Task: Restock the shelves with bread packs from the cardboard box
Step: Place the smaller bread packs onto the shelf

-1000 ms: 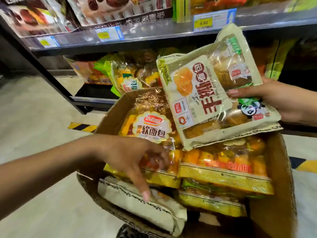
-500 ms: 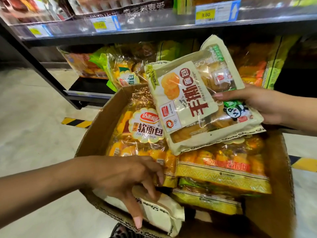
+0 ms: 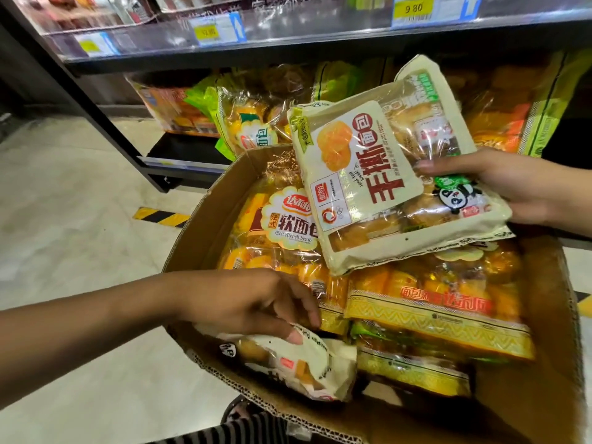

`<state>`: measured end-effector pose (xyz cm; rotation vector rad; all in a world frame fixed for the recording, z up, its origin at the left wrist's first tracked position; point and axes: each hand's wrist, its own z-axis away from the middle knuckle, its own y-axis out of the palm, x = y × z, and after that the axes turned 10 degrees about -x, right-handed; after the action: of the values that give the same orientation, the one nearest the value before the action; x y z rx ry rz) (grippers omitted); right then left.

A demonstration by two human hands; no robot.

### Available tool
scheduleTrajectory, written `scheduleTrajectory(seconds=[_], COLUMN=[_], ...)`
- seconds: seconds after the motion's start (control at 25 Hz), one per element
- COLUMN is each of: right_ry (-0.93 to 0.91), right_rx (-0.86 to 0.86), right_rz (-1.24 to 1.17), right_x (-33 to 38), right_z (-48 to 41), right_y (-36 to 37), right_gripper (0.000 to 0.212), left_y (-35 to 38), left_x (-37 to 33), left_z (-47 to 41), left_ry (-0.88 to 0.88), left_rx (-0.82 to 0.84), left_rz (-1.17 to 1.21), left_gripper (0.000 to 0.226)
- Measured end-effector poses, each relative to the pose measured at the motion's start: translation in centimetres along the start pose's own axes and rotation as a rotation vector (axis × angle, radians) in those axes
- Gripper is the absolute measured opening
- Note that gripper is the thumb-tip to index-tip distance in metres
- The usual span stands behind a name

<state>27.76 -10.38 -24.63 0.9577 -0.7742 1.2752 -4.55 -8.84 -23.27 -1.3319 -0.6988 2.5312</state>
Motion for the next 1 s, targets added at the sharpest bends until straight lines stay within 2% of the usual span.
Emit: scheduleTrajectory(seconds=[0.08,0.16,0.28,0.44,0.52,0.6,0.68,0.76,0.84,0.92,0.96,1.0], right_ry=[-0.002,-0.017,-0.046,-0.067,-0.067,-0.091,-0.112,-0.12,-0.14,-0.163,-0.178,-0.198], right_rx=[-0.018,-0.051,-0.142,-0.247,-0.287,-0.312,-0.325,-0.318,-0.319,-0.319,-0.311,-0.304], right_rz=[-0.006,-0.019,-0.074,-0.083,-0.067,-0.057,-0.04,-0.054,-0.038,-0.042,-0.063,-0.069], right_x=[0.4,1.1,2.1,2.3,2.2,2.3,2.1,1.7,1.5,1.9,2.2,2.5], right_z=[-0.1,-0.1,0.0,0.5,0.6,0.7,0.7,0.9,1.1,1.1,1.1,1.0], right_y=[-0.1,-0.5,-1.3,-2.1,-2.3,-2.5,-2.5,-2.4,-2.3,-2.4,-2.5,-2.7], right_gripper=[0.066,0.059,0.042,0.052,0.058,0.056,0.061,0.06,0.052,0.045,0.044,0.045], left_y=[-1.6,-4.5,-9.2,-14.1,-15.4,-15.4,-14.6,-12.8,-10.6,-8.3,-7.0,-5.8], left_x=[-1.0,-2.5,-4.4,-4.0,-2.2,-0.3,1.0,1.9,2.5,2.2,1.6,1.0], left_z=[0.2,0.3,0.3,-2.5,-4.6,-6.6,-7.4,-6.8,-5.3,-3.4,-2.5,-1.7], left_ry=[0.108,0.096,0.129,0.047,-0.02,-0.091,-0.193,-0.318,-0.482,-0.66,-0.706,-0.716], left_rx=[-0.07,-0.213,-0.441,-0.676,-0.705,-0.713,-0.79,-0.994,-1.174,-1.148,-1.103,-1.079], left_rz=[-0.064,-0.116,-0.129,-0.159,-0.329,-0.514,-0.543,-0.485,-0.26,0.039,0.157,0.247], left_gripper=[0.017,0.032,0.038,0.04,0.042,0.039,0.032,0.059,0.094,0.121,0.125,0.118])
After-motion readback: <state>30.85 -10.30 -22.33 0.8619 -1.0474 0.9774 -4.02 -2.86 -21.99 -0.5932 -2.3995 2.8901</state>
